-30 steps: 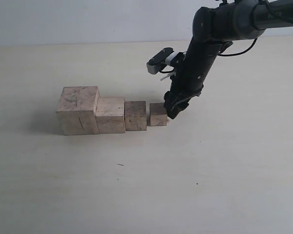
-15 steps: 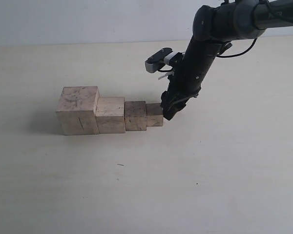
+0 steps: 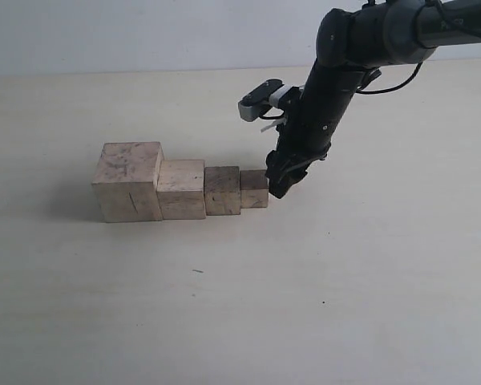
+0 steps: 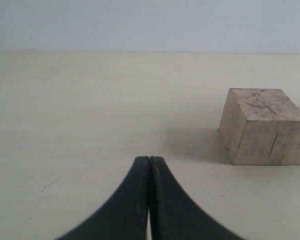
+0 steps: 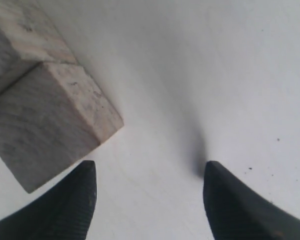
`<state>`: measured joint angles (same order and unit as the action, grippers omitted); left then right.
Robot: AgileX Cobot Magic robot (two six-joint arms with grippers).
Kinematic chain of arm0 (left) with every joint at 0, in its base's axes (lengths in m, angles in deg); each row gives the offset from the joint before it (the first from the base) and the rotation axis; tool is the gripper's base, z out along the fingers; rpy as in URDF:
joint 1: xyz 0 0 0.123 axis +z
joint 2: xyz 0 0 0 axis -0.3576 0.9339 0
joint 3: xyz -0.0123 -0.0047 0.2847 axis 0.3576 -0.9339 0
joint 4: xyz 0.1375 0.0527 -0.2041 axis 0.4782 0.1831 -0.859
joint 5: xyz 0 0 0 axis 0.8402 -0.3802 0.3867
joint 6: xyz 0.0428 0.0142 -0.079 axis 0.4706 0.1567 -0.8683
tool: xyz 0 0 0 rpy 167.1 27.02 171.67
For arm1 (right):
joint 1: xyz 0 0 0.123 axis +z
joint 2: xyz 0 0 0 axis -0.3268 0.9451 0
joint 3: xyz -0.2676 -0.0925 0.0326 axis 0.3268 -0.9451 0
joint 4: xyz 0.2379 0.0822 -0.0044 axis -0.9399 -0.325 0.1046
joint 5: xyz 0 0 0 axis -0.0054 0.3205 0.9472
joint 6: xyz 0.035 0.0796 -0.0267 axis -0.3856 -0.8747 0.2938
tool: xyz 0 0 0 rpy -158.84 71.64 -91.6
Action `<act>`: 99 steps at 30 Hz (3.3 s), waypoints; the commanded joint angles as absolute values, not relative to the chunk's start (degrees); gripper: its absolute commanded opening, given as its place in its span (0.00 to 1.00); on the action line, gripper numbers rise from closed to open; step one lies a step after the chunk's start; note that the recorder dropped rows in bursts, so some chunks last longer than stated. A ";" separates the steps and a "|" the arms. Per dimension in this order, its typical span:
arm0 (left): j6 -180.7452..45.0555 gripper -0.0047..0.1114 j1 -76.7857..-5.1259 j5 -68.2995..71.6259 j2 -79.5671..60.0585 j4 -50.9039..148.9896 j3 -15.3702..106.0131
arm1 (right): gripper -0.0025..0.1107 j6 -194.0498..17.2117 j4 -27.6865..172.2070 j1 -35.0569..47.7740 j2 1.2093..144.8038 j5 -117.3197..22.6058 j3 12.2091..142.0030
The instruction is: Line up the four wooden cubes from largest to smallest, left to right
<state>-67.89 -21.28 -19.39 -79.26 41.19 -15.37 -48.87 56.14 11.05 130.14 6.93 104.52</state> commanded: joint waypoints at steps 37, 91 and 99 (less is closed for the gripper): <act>-67.84 0.04 -21.54 -18.73 -79.57 41.22 -15.37 | 0.55 -56.21 55.77 10.97 129.65 5.46 104.54; -67.84 0.04 -21.54 -18.73 -79.57 41.22 -15.37 | 0.02 -75.70 38.97 10.97 83.60 -21.73 69.64; -67.84 0.04 -21.54 -18.73 -79.57 41.22 -15.37 | 0.02 -75.46 38.71 10.97 78.58 -24.34 69.78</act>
<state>-67.89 -21.28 -19.39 -79.26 41.19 -15.37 -75.75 39.00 11.05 79.91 -21.13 69.94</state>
